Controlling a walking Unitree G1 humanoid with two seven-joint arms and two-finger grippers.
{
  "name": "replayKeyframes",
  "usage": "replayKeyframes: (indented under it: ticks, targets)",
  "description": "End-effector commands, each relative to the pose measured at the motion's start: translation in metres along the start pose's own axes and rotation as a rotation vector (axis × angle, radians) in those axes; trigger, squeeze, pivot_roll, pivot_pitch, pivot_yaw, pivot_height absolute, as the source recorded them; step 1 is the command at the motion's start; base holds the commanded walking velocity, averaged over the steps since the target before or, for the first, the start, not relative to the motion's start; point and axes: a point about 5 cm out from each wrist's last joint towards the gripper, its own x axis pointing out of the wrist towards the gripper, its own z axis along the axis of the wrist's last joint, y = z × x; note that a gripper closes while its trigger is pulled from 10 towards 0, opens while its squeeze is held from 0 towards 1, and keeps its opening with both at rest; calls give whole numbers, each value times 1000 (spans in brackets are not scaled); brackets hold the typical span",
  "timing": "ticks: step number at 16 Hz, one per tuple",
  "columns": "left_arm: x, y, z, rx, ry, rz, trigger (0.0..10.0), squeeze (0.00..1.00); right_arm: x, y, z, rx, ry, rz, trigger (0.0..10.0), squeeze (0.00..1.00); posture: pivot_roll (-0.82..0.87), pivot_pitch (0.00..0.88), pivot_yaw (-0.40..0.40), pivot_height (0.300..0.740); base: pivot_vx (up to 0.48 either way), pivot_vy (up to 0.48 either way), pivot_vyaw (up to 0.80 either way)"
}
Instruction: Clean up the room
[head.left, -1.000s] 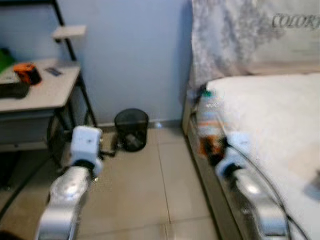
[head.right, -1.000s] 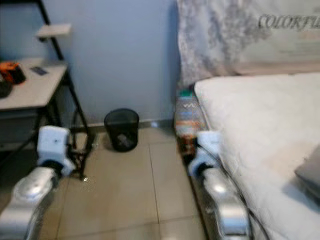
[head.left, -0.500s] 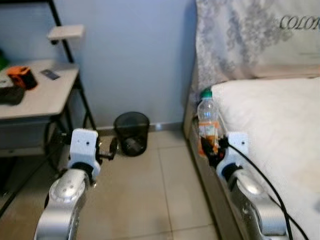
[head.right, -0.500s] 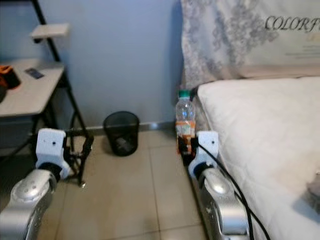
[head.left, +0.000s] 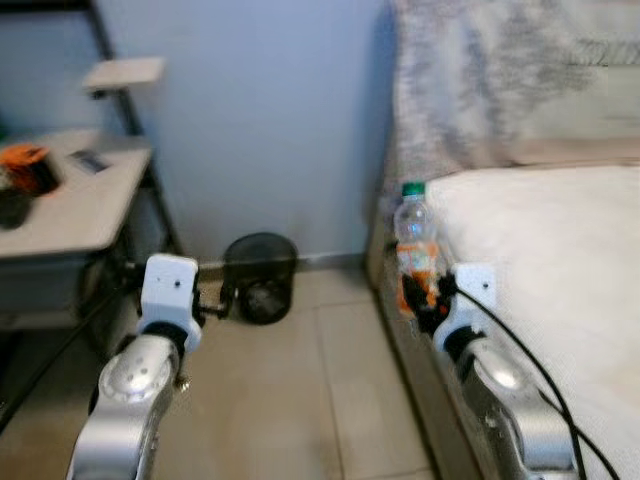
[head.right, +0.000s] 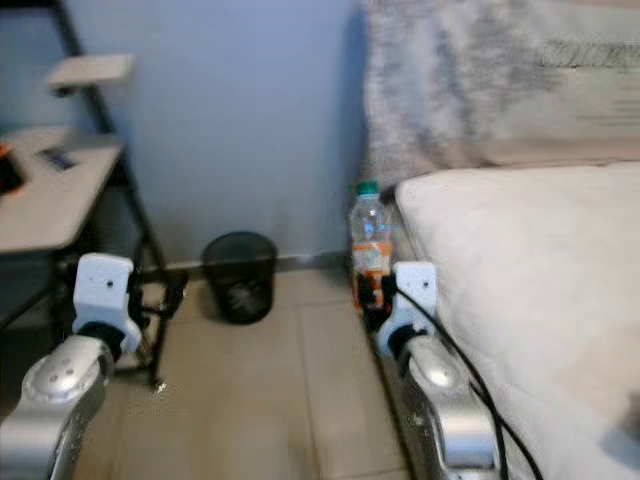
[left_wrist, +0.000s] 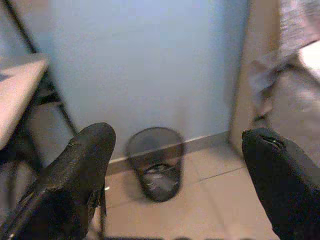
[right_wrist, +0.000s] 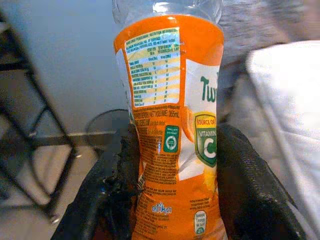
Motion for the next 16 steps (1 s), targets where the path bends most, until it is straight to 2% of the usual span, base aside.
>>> replayKeyframes:
  ticks: [1, 6, 11, 14, 15, 16]
  targets:
    - [1, -4, 4, 13, -14, -26, 10000, 0, 1, -3, 3, 1, -13, -10, 10000, 0, -73, 0, 10, 740, 296, 0, 0]
    - [2, -3, 4, 21, -23, -20, 10000, 0, 2, -1, 2, 1, -10, 1, 10000, 0, -75, 0, 8, 740, 297, 0, 0]
    - [-2, -2, 3, 20, -44, -8, 10000, 0, 0, 2, 1, -38, -4, 32, 10000, 0, -79, 0, 15, 740, 295, 0, 0]
    - [-5, -3, -1, 23, -34, -4, 10000, 0, 0, -2, 1, -33, -3, 12, 10000, 0, -75, 0, 17, 740, 298, 0, 800]
    - [-6, -2, -2, 25, -32, -1, 10000, 0, 0, -3, -1, 8, -6, -4, 10000, 0, -72, 0, 21, 740, 296, 0, 0]
    - [-7, -1, -1, 38, -46, -1, 10000, 0, 0, -3, -1, 12, -7, -12, 10000, 0, -74, 0, 26, 740, 296, 0, 0]
